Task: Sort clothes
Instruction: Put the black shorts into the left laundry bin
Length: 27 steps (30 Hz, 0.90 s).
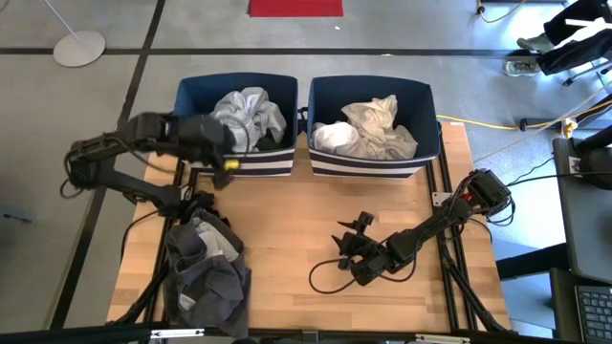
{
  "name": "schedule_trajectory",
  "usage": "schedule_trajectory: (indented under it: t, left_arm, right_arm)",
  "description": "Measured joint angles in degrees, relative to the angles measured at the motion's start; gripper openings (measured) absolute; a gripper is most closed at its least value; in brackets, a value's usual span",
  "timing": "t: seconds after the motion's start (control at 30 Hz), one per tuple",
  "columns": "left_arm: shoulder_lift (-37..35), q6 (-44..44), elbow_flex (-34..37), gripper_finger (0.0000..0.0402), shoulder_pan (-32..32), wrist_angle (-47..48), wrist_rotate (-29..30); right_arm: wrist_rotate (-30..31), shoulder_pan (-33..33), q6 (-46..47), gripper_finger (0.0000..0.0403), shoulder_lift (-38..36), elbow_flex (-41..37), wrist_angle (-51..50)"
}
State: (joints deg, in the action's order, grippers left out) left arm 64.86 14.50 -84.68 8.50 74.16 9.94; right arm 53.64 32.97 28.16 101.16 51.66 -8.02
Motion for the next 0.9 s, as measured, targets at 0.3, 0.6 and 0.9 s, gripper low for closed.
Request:
schedule_trajectory:
  t: [0.3, 0.6, 0.9]
  left_arm:
    - [0.27, 21.52, 6.48, 0.0210, -21.89, 0.81, 0.07]
    - [1.01, 45.01, 12.11, 0.0210, -41.62, -1.09, 0.79]
    - [4.28, 64.19, 21.55, 0.0210, -53.90, -6.30, -1.38]
  right_arm:
    - [-1.74, 0.00, -0.49, 0.0223, 0.00, 0.02, -1.17]
    - [-0.97, 0.00, -2.00, 0.0223, 0.00, 0.02, -1.15]
    - [0.49, -0.51, -2.97, 0.0223, 0.00, 0.02, -1.06]
